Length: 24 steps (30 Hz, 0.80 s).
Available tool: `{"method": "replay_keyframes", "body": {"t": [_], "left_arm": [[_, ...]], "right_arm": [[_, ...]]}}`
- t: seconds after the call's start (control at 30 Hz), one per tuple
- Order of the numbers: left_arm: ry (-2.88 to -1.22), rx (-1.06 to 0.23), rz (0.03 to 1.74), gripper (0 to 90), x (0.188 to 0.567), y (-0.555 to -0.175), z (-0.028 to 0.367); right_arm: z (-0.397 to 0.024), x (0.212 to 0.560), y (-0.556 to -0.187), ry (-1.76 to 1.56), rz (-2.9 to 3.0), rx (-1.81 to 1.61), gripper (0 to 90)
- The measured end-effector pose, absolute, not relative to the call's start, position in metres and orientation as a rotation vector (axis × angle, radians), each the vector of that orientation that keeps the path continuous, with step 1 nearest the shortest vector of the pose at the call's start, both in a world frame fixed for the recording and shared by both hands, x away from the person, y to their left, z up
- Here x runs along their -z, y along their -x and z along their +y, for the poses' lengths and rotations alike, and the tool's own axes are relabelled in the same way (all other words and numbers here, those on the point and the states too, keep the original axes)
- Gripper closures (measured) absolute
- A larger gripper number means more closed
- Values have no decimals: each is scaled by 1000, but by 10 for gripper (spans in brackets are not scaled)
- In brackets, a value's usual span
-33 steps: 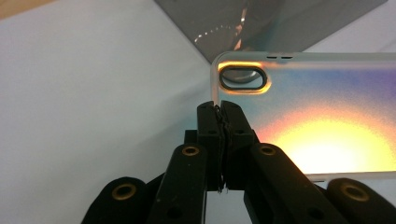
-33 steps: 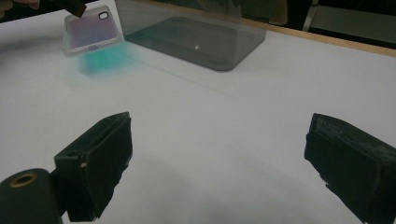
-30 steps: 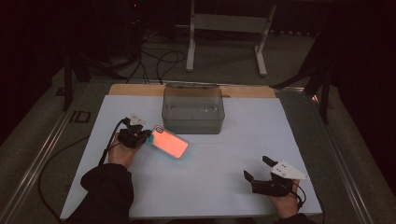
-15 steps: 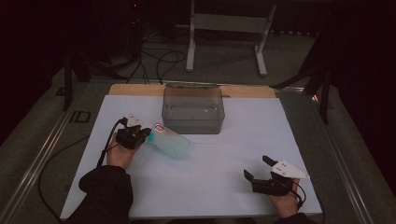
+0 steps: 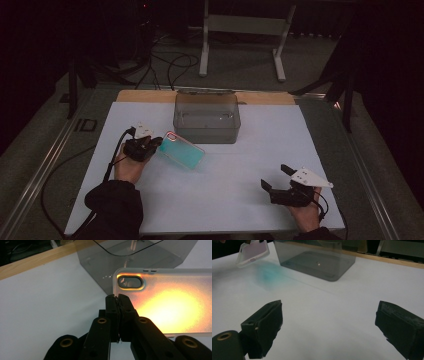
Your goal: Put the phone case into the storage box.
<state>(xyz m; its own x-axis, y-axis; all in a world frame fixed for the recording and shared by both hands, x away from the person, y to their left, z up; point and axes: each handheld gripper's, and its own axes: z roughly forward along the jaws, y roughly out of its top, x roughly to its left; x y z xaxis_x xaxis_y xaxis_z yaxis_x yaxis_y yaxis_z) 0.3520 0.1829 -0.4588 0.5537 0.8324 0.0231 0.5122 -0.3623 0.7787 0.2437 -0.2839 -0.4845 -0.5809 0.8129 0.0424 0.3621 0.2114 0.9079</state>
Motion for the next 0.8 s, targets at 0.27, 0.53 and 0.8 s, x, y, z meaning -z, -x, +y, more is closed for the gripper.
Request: {"method": "replay_keyframes", "body": {"t": [0.27,0.53,0.8], "left_arm": [[-2025,-556,1069,889,455,-349,184],[-2017,-562,1050,889,452,-346,182],[-2018,-568,1030,889,450,-344,180]], "right_arm": [[-281,474,-246,-1090,2065,-1353,72],[-275,463,-256,-1137,2122,-1343,72],[-264,450,-265,-1088,2152,-1346,72]]}}
